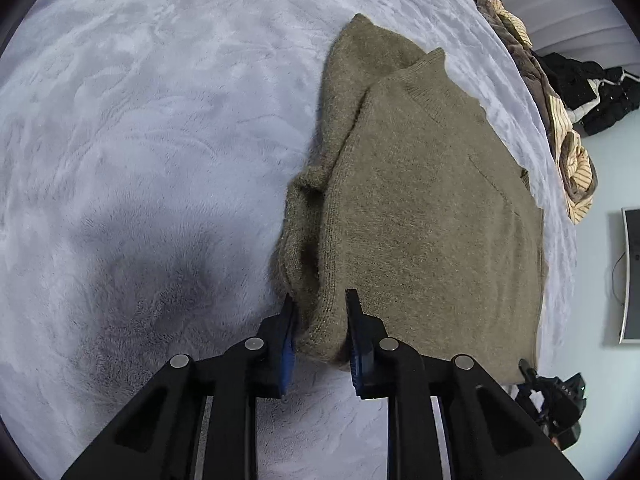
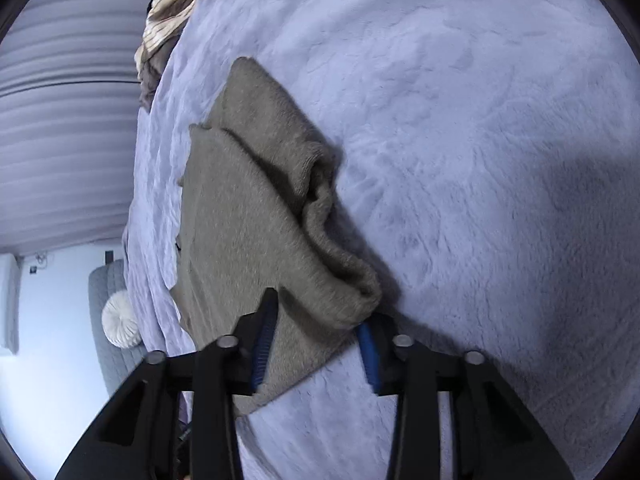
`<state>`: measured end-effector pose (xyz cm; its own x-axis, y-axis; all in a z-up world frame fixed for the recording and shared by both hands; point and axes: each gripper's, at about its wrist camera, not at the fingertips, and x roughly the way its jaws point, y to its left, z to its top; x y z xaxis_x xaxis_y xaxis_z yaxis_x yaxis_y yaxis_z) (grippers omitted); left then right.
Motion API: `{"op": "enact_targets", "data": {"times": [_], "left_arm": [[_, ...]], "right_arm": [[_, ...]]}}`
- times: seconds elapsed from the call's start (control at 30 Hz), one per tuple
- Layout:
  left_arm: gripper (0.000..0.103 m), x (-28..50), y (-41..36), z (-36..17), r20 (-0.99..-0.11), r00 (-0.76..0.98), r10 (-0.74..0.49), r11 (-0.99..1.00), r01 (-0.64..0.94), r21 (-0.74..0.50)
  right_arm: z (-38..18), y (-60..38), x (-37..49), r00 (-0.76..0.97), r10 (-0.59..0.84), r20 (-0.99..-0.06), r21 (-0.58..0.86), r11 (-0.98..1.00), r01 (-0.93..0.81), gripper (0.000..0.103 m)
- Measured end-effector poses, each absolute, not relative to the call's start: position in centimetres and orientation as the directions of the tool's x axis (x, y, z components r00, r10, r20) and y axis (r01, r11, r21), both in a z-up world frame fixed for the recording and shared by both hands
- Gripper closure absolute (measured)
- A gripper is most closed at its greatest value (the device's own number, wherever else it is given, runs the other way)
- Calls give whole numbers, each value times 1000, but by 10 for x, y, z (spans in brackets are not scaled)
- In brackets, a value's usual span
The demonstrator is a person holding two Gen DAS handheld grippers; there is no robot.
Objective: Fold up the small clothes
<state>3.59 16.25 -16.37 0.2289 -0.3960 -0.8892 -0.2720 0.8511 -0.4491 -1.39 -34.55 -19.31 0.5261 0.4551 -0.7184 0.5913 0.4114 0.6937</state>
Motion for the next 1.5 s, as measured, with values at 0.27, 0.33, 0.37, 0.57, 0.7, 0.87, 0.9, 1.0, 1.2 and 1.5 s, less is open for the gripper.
{"op": "enact_targets", "data": {"times": [0.27, 0.33, 0.37, 0.57, 0.7, 0.87, 0.9, 1.0, 1.2, 1.5], "left_arm": [[82, 17, 155, -142, -911, 264, -318, 916, -161, -367], [82, 12, 159, -153, -922, 255, -292, 925, -170, -340], [82, 10, 162, -159, -928, 246, -280, 928, -176, -327], [82, -4, 178, -162, -945, 226, -237, 937, -203, -283], [82, -9, 183, -148, -957, 231, -172, 960, -179, -216], [82, -7, 177, -118, -936, 300, -183, 967, -118, -227], [82, -4, 173, -114, -932, 308, -194, 966, -103, -235], [82, 8, 157, -116, -925, 304, -230, 966, -45, -255], [82, 27, 142, -155, -952, 224, -210, 970, -70, -231], [82, 27, 128, -159, -959, 223, -176, 981, -36, -189]], "right_arm": [[-141, -340, 5, 467, 407, -785, 601, 684, 414, 95], [-152, -342, 5, 432, 397, -810, 572, 699, 430, 95], [-160, -342, 5, 413, 392, -822, 557, 707, 437, 95], [-189, -340, 3, 365, 365, -856, 504, 744, 438, 94], [-178, -337, -2, 341, 341, -876, 472, 754, 457, 93], [-148, -328, -15, 334, 239, -912, 375, 815, 441, 91], [-141, -324, -16, 343, 217, -914, 357, 832, 425, 91], [-124, -314, -15, 380, 187, -906, 331, 872, 360, 91], [-137, -295, 12, 339, 169, -925, 270, 922, 277, 91], [-166, -297, 19, 280, 113, -954, 185, 951, 248, 95]]}}
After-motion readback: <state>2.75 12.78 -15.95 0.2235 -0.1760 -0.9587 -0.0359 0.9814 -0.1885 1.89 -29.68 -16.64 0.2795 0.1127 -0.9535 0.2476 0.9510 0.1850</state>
